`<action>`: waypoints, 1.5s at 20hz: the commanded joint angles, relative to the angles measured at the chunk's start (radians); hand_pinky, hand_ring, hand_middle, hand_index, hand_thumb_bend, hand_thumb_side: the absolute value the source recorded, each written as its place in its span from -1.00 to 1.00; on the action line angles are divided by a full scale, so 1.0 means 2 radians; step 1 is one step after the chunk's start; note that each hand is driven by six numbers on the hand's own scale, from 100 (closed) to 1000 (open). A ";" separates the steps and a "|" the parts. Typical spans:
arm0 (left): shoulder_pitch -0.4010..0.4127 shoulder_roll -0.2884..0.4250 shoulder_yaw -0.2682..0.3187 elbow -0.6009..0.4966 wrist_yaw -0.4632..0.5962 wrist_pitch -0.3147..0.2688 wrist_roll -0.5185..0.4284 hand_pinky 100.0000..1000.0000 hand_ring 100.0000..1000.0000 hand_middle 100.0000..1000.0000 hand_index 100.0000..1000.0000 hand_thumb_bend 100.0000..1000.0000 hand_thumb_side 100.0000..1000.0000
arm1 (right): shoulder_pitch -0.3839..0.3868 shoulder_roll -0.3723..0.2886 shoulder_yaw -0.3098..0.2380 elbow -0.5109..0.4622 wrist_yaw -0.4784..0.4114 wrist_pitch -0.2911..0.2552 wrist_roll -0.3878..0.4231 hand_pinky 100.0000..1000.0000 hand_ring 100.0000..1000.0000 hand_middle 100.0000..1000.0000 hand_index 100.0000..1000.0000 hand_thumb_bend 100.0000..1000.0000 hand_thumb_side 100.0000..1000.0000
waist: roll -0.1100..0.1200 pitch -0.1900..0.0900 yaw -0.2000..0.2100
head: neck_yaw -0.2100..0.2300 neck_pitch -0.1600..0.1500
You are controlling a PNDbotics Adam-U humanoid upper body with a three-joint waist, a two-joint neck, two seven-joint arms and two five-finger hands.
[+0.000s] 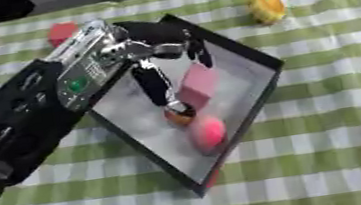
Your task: Pick up objects on the table and place them in the box.
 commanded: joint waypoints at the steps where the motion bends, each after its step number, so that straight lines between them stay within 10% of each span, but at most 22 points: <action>1: -0.008 0.005 0.008 -0.007 -0.008 0.009 -0.006 0.56 0.62 0.58 0.74 0.23 0.04 | -0.003 -0.009 -0.003 -0.004 0.003 -0.001 0.001 0.72 0.90 0.49 0.83 -1.00 0.08 | 0.003 -0.011 0.000 | 0.000 -0.003; 10: -0.001 0.028 0.034 -0.038 0.012 0.046 0.007 0.52 0.58 0.55 0.68 -0.06 -0.16 | -0.002 -0.010 -0.004 -0.003 0.002 -0.001 -0.001 0.72 0.90 0.49 0.83 -1.00 0.08 | 0.003 -0.013 0.001 | 0.000 -0.003; 19: 0.061 0.173 0.117 -0.122 0.052 0.129 0.069 0.52 0.59 0.53 0.64 -0.28 -0.29 | 0.004 -0.016 -0.015 -0.006 0.001 -0.005 -0.014 0.72 0.89 0.49 0.82 -1.00 0.06 | 0.004 -0.012 0.007 | -0.012 -0.007; 30: 0.071 0.217 0.201 -0.001 0.009 0.126 0.092 0.55 0.62 0.56 0.68 -0.03 -0.34 | 0.005 -0.016 -0.016 -0.007 0.003 -0.009 -0.016 0.71 0.89 0.49 0.82 -1.00 0.06 | -0.003 -0.006 0.006 | -0.010 -0.011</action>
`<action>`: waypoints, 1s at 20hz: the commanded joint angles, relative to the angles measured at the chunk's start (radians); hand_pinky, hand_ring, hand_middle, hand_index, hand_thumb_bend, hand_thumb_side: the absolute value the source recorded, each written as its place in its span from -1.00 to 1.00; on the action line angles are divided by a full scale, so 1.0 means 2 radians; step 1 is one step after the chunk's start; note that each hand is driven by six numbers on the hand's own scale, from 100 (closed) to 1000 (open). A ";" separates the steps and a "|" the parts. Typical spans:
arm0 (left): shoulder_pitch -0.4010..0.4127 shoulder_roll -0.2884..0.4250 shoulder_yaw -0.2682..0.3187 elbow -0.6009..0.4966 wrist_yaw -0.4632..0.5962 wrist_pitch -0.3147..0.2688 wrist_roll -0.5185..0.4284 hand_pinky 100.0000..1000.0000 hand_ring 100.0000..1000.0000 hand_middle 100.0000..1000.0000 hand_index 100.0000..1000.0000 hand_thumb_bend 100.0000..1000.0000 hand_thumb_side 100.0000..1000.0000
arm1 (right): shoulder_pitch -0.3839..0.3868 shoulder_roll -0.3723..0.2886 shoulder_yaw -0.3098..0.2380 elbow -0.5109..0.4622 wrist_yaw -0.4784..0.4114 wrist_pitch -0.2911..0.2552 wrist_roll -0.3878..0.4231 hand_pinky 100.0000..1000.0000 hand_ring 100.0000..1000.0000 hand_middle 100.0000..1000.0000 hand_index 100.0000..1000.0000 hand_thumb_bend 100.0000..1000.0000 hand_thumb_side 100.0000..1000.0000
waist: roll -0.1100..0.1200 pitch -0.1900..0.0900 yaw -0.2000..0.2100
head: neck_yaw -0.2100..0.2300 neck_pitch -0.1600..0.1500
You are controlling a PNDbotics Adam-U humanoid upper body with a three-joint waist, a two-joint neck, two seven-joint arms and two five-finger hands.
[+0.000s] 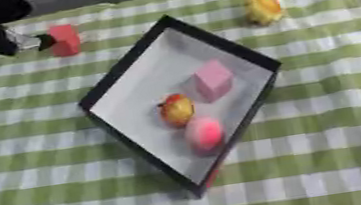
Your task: Pick up objects on the table and place them in the box.
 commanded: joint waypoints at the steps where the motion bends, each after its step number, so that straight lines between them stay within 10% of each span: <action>1: -0.017 0.014 0.023 0.037 -0.017 -0.013 -0.002 0.55 0.62 0.55 0.68 0.00 -0.34 | -0.003 -0.015 -0.006 -0.007 0.004 -0.002 -0.001 0.71 0.89 0.49 0.82 -1.00 0.06 | -0.004 -0.005 -0.001 | 0.002 -0.008; 12: -0.044 -0.009 0.061 0.127 -0.055 -0.110 -0.025 0.61 0.67 0.57 0.69 0.29 -0.57 | -0.006 -0.009 -0.005 -0.010 0.009 -0.005 0.000 0.71 0.89 0.49 0.82 -1.00 0.07 | -0.013 0.014 -0.015 | 0.005 -0.027; 20: -0.064 -0.014 0.091 0.171 -0.068 -0.130 -0.040 0.62 0.68 0.56 0.68 0.35 -0.80 | -0.009 -0.005 -0.002 -0.011 0.016 -0.005 0.002 0.71 0.89 0.49 0.82 -1.00 0.09 | -0.013 0.029 -0.027 | 0.020 -0.041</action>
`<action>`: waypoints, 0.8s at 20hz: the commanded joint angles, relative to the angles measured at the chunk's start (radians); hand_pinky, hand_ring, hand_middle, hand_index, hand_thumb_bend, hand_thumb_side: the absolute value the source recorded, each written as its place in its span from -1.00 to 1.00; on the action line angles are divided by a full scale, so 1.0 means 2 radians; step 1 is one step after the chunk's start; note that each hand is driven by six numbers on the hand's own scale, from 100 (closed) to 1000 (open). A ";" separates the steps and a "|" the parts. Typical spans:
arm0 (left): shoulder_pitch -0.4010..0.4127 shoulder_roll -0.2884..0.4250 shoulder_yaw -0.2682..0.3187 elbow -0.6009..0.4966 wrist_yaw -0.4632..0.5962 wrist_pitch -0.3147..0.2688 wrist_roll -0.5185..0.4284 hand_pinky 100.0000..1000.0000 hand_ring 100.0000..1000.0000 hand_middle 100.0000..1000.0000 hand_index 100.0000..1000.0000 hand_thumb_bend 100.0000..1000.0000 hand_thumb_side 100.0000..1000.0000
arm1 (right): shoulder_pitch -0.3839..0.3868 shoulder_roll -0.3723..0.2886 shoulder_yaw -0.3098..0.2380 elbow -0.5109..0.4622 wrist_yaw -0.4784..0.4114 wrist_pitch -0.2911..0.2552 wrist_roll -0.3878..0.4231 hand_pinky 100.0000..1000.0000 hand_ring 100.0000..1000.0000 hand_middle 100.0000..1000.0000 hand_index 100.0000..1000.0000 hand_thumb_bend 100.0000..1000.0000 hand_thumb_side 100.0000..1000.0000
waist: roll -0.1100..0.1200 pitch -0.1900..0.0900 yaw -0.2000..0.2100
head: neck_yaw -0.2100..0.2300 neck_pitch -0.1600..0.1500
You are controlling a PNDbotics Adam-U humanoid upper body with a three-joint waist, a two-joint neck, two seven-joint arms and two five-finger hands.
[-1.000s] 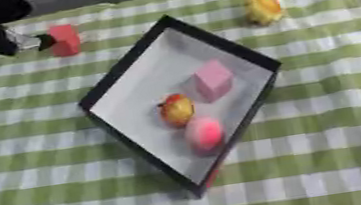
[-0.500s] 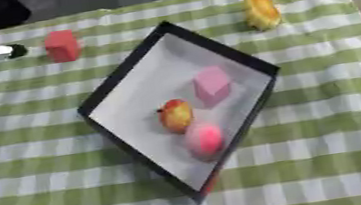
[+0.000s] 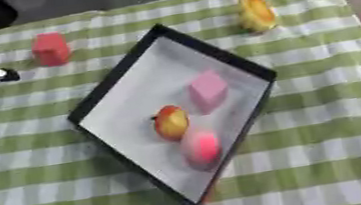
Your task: Pick up objects on the table and place them in the box.
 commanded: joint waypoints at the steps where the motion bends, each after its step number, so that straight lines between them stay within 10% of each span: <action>1: -0.018 0.009 0.017 0.015 -0.008 -0.004 -0.007 0.63 0.68 0.56 0.68 0.34 -0.84 | -0.006 -0.009 -0.002 -0.010 0.004 -0.001 0.002 0.71 0.89 0.49 0.82 -1.00 0.09 | -0.006 0.001 -0.002 | 0.008 -0.011; 16: -0.045 -0.002 0.045 0.064 -0.073 -0.007 -0.020 0.64 0.70 0.55 0.65 0.15 -1.00 | -0.016 -0.004 0.001 -0.010 0.011 0.000 0.006 0.70 0.89 0.48 0.82 -1.00 0.11 | 0.002 0.026 -0.027 | 0.043 -0.030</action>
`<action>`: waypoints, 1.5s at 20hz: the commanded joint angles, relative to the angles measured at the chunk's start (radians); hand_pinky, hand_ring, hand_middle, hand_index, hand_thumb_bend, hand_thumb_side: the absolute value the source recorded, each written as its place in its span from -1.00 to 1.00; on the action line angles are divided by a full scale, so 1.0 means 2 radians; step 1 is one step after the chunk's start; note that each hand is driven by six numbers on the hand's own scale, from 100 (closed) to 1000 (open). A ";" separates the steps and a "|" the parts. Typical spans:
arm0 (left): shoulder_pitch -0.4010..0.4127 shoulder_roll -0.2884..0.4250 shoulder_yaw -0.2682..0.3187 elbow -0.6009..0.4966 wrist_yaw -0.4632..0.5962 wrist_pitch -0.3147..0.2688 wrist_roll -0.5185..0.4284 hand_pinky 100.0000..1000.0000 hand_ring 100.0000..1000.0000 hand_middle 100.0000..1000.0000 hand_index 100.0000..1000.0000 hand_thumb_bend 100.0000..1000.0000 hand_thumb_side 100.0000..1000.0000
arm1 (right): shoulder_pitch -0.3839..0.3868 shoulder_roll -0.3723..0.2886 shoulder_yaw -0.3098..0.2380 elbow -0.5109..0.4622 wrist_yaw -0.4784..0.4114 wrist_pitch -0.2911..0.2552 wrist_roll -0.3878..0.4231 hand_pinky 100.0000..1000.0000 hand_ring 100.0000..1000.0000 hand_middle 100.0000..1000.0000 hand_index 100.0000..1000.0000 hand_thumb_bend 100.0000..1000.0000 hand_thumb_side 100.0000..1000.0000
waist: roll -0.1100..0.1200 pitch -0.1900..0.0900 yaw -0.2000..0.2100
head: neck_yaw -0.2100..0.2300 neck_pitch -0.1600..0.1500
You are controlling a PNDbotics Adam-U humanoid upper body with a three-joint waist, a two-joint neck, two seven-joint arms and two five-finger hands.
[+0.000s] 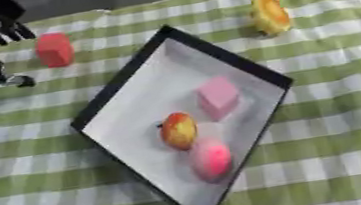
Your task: Pick up objects on the table and place them in the box.
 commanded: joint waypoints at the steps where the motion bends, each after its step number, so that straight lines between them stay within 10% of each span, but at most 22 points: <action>1: -0.017 0.013 0.011 -0.004 -0.014 -0.002 0.013 0.64 0.70 0.55 0.65 0.15 -1.00 | -0.003 -0.009 -0.002 -0.008 0.003 0.000 0.002 0.70 0.88 0.48 0.82 -1.00 0.12 | 0.002 -0.001 -0.001 | 0.004 -0.008; 30: -0.041 -0.001 0.029 0.027 -0.062 -0.024 0.076 0.59 0.69 0.57 0.63 0.05 -1.00 | -0.017 -0.009 0.004 -0.008 0.004 -0.004 0.008 0.70 0.88 0.48 0.81 -1.00 0.12 | 0.007 0.015 -0.034 | 0.013 -0.030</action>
